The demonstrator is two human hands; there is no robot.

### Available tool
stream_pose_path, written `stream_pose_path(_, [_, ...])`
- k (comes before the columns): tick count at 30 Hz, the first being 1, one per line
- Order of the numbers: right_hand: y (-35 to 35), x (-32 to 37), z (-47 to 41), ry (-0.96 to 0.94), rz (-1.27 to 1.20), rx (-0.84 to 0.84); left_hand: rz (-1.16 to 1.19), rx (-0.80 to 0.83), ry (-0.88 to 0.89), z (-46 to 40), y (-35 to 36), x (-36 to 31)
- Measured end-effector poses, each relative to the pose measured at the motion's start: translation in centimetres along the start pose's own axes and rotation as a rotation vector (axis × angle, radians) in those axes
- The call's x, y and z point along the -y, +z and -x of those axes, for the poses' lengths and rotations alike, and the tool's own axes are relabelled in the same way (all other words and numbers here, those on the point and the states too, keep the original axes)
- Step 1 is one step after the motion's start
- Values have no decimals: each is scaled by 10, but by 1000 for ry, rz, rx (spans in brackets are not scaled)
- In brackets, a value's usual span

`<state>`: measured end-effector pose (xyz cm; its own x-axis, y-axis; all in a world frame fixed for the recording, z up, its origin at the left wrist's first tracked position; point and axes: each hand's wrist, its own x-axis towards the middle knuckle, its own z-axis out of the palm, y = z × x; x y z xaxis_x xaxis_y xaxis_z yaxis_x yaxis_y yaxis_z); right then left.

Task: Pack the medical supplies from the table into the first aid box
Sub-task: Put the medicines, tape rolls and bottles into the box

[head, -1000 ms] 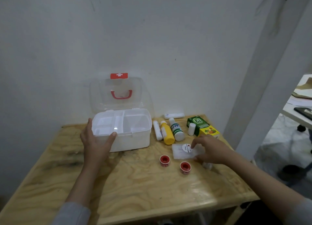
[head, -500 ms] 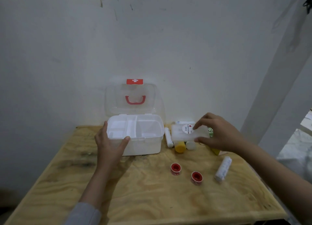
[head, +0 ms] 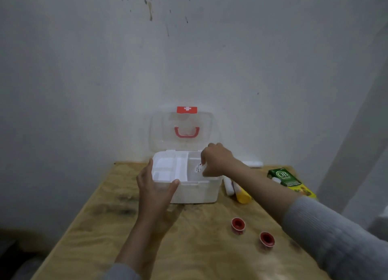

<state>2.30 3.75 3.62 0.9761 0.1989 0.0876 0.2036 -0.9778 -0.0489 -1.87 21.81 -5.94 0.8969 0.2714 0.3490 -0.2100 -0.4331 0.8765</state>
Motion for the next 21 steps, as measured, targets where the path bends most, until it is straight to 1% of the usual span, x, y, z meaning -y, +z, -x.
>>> stream_pose_path(3, [18,4,-20,20,-37,84,21,1,12,1,-1,2])
stream_pose_path(6, [34,4,-31,12,-78,124,30,1,23,1,0,5])
stream_pose_path(10, [48,4,-37,2,-104,162,38,-10,26,1,1,5])
stream_pose_path(13, [47,4,-35,2,-127,153,36,-8,36,1,1,7])
stream_pose_path(15, [41,3,-31,-6,-175,76,39,-3,32,2,1,9])
stream_pose_path(19, [12,-11,-9,29,-428,-194,35,-2,26,0,2,9])
stream_pose_path(21, [-5,-28,11,33,-468,-320,38,-4,23,-1,2,9])
